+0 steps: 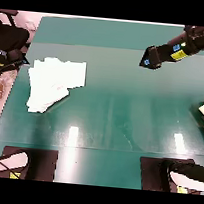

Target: Fold the shirts.

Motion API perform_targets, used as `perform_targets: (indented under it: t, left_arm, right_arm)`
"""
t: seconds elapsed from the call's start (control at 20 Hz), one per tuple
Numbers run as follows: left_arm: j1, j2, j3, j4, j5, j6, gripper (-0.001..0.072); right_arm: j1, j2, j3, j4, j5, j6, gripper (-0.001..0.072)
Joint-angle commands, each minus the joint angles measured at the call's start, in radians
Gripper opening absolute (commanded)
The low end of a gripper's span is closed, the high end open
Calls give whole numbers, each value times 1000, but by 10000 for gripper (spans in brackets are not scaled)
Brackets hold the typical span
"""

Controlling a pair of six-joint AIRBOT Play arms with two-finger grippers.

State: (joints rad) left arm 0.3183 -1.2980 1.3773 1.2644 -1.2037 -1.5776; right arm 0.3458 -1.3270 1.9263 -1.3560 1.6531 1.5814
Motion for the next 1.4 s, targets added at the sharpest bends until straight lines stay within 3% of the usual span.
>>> perform_targets:
  t: [0.0, 0.25, 0.5, 0.7, 0.85, 0.9, 0.95, 1.0, 1.35]
  left_arm:
    - [103, -151, 0, -98, 51, 33, 636]
    - [103, -296, 0, -130, 115, 43, 636]
    - [103, -336, 0, -120, 209, 51, 634]
    - [103, -376, 0, -125, 212, 53, 633]
    - [103, -386, 0, -172, 224, 90, 421]
    - [103, -386, 0, -187, 228, 98, 291]
    - [103, -386, 0, -212, 227, 122, 108]
    - [103, -386, 0, -245, 222, 171, 22]
    - [103, -354, 80, -437, 113, 261, 19]
  right_arm:
    - [-46, 0, 0, 2, 8, 7, 709]
    - [-48, 0, 0, 0, -12, 18, 709]
    - [-48, 0, 0, 0, -12, 27, 709]
    - [-48, 0, 0, -1, -17, 27, 709]
    - [-48, 0, 0, -1, -34, 27, 708]
    - [-48, 0, 0, -1, -35, 27, 709]
    - [-48, 0, 0, -1, -35, 27, 708]
    - [-48, 0, 0, 0, -35, 27, 709]
    - [-48, 0, 0, -1, -26, 26, 708]
